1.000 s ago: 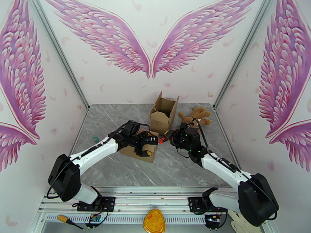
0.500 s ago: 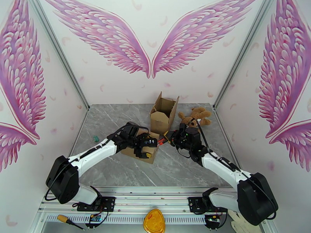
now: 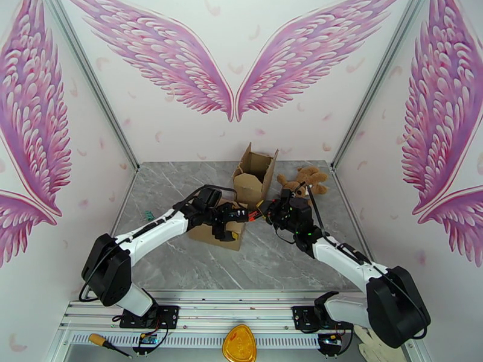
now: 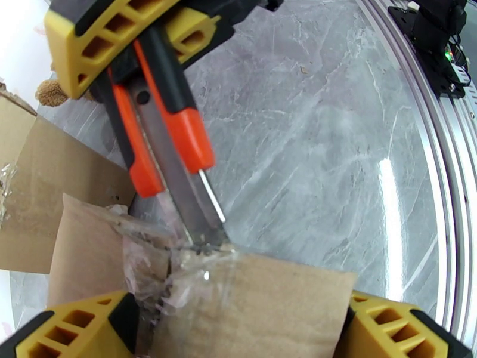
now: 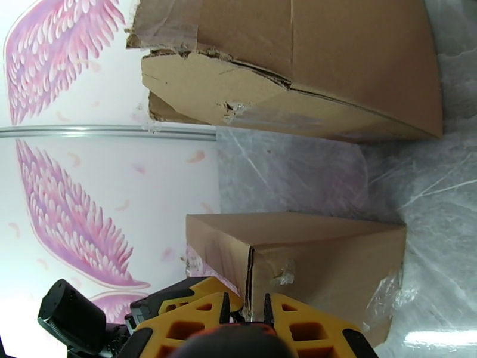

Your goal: Unpack the express box

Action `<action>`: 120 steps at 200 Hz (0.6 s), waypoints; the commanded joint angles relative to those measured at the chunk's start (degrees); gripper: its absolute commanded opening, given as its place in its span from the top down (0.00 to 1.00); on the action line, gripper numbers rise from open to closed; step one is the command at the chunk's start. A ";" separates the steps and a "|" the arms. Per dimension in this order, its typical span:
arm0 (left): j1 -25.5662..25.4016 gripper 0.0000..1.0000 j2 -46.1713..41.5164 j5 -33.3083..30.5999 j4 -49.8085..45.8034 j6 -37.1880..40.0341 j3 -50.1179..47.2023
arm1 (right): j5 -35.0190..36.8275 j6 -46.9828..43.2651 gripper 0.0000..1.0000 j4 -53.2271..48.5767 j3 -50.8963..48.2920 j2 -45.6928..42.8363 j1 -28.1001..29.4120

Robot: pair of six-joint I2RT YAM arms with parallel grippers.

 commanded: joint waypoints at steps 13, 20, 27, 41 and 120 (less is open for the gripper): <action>2.98 0.15 3.35 -12.29 8.41 -2.64 1.62 | -9.17 0.28 1.00 -13.00 -6.07 -7.74 3.71; 3.09 0.15 3.35 -12.04 7.97 -2.70 1.44 | -8.01 0.40 1.00 -13.68 -6.53 -9.04 3.65; 3.03 0.15 3.35 -11.96 7.64 -2.74 1.20 | -7.08 0.60 1.00 -13.75 -7.03 -10.24 3.45; 3.20 0.15 3.35 -11.48 6.98 -2.65 0.64 | -5.94 1.01 1.00 -13.75 -7.76 -12.14 2.92; 2.50 0.14 -5.45 -4.20 3.29 -2.02 -4.37 | 1.55 -4.01 1.00 -21.55 -8.46 -20.62 -8.80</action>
